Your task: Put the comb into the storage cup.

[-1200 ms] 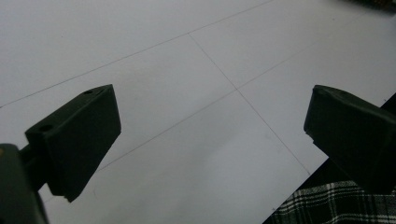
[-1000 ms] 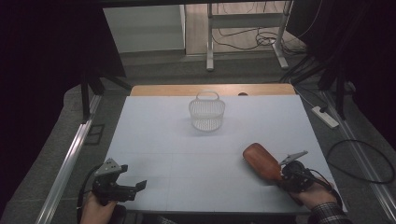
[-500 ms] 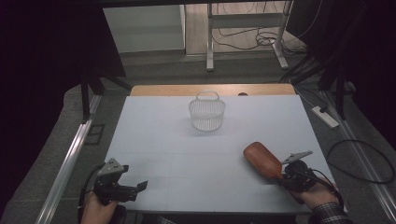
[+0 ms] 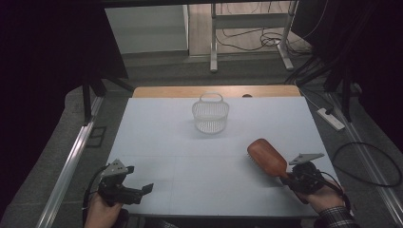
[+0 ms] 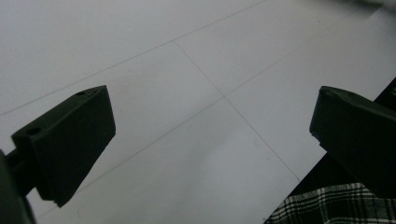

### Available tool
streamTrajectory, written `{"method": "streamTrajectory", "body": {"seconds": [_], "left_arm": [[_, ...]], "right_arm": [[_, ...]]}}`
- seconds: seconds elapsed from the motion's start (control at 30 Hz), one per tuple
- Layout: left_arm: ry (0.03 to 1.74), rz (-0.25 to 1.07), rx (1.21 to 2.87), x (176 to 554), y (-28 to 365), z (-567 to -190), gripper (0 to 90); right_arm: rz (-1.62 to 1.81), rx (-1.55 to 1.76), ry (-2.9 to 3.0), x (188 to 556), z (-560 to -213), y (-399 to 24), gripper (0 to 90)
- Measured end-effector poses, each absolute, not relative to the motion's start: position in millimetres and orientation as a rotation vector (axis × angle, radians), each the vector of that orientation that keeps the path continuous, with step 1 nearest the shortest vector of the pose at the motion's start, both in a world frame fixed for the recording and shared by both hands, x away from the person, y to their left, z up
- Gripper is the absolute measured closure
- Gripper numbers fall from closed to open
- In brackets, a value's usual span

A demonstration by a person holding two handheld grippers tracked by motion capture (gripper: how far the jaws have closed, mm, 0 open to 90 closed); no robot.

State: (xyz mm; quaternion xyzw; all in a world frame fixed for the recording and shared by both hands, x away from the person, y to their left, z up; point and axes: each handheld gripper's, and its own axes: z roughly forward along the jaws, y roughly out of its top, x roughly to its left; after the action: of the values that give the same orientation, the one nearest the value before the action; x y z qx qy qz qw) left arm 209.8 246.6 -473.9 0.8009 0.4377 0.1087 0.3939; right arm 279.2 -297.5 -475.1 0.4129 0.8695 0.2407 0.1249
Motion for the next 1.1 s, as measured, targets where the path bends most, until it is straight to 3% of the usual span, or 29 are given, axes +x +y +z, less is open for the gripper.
{"method": "streamTrajectory", "body": {"seconds": [1.1], "left_arm": [[0.939, 0.263, 2.022, 246, 205, -448, 0.0]], "right_arm": [[0.985, 1.107, 2.422, 277, -446, -276, 71.8]]}}
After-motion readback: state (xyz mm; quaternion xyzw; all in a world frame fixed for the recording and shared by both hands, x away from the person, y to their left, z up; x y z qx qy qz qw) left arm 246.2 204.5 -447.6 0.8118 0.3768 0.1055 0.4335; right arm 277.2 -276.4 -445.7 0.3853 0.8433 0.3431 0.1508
